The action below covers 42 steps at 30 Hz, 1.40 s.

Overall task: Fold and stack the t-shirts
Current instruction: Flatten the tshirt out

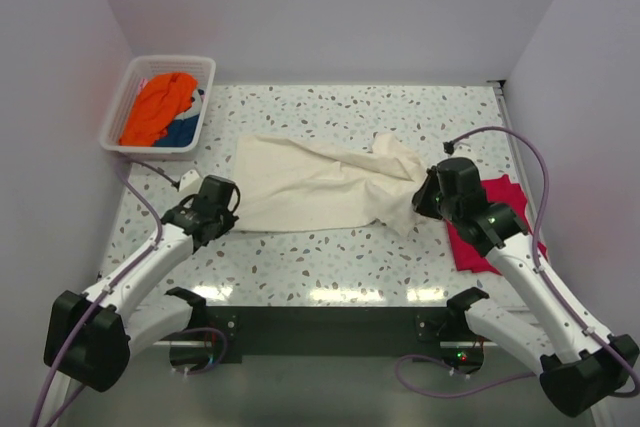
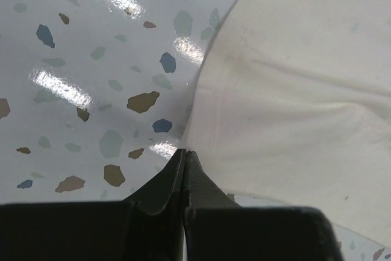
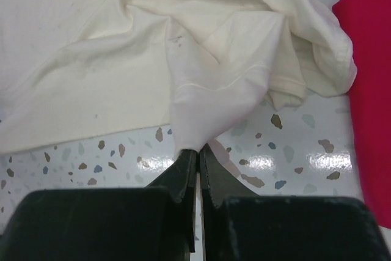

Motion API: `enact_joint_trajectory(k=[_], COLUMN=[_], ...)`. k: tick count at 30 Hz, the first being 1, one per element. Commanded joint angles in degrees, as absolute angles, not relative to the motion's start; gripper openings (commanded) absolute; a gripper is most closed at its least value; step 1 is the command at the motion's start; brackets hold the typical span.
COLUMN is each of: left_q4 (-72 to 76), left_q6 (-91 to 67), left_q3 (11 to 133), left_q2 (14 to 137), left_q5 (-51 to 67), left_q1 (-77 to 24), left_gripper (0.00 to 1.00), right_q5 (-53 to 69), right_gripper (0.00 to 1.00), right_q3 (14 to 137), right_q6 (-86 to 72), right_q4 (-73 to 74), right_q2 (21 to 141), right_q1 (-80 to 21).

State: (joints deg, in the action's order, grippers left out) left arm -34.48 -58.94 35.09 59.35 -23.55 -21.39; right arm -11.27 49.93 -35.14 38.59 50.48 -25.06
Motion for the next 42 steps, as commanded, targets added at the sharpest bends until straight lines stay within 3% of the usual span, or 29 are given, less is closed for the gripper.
enact_joint_trajectory(k=[1, 15, 16, 17, 20, 22, 36, 39, 42], left_q4=[-34.72, -30.23, -30.32, -30.67, -31.46, -31.55, -29.01, -27.86, -27.25], left_q6=[-60.47, -60.73, -60.82, -61.08, -61.61, -61.79, -61.96, -61.79, -60.56], left_q3=[33.4, 28.3, 28.3, 28.39, 28.39, 28.3, 27.69, 28.21, 30.49], left_q2=[59.33, 60.64, 60.73, 60.82, 59.95, 59.42, 64.33, 66.09, 68.29], left_q5=[-22.86, -12.93, -12.75, -12.57, -12.3, -11.95, -13.09, -14.41, -15.81], left_q1=[-21.0, -21.09, -21.09, -21.18, -21.36, -21.53, -22.94, -22.94, -22.94], left_gripper=[0.0, 0.01, 0.19, 0.28, 0.5, 0.56, 0.52, 0.42, 0.24], right_q5=[-9.4, -10.63, -10.55, -10.46, -10.28, -10.37, -10.28, -10.19, -10.54], right_gripper=[0.0, 0.0, 0.0, 0.0, 0.0, 0.0, 0.0, 0.0, 0.0], right_q3=[49.22, 48.95, 48.87, 48.87, 48.69, 48.6, 48.34, 48.34, 48.69], right_q6=[-35.25, -33.57, -33.49, -33.57, -33.57, -33.57, -33.22, -33.31, -33.31], right_q4=[36.39, 37.7, 37.79, 37.79, 37.62, 37.53, 36.91, 36.91, 37.09], right_q2=[49.48, 48.78, 48.78, 48.87, 48.43, 48.34, 48.69, 48.95, 49.22], right_q1=[-24.79, -24.79, -24.79, -24.79, -24.79, -24.79, -24.79, -24.79, -24.87])
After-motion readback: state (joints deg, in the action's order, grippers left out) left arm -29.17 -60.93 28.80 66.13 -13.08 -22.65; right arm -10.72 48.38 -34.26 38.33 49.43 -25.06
